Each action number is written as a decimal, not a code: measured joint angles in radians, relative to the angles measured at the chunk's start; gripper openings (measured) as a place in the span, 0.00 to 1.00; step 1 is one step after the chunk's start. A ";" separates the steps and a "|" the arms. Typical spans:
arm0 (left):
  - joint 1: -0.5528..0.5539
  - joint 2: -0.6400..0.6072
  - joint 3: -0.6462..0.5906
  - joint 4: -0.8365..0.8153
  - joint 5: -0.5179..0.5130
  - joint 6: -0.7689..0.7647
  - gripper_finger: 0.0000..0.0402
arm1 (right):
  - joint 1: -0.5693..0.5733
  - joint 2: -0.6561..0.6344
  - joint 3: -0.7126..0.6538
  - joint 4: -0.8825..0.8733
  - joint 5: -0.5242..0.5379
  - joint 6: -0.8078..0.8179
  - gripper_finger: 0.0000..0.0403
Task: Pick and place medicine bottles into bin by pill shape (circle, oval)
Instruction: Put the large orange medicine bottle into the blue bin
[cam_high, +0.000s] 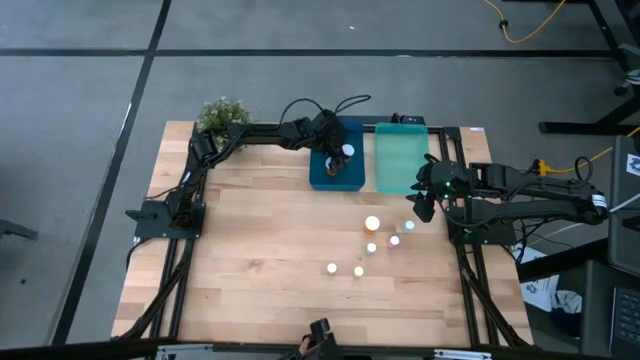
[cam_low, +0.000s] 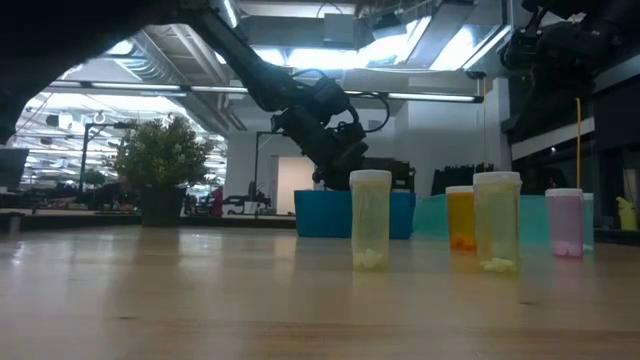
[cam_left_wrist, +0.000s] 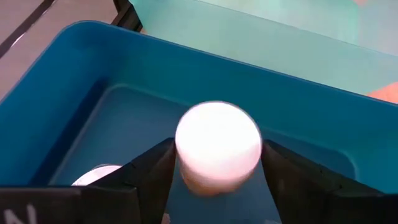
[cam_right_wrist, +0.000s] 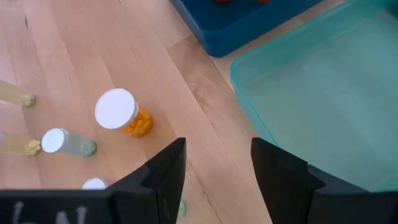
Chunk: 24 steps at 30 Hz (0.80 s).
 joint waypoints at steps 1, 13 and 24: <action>-0.001 0.000 0.000 -0.001 0.000 0.000 0.58 | 0.000 0.000 0.000 0.000 0.000 0.000 0.45; -0.013 -0.061 -0.003 -0.020 -0.030 0.005 0.61 | 0.000 0.000 0.000 -0.006 0.000 0.000 0.45; -0.135 -0.159 -0.002 -0.013 -0.035 -0.021 0.60 | 0.000 0.000 0.000 -0.007 0.000 0.000 0.45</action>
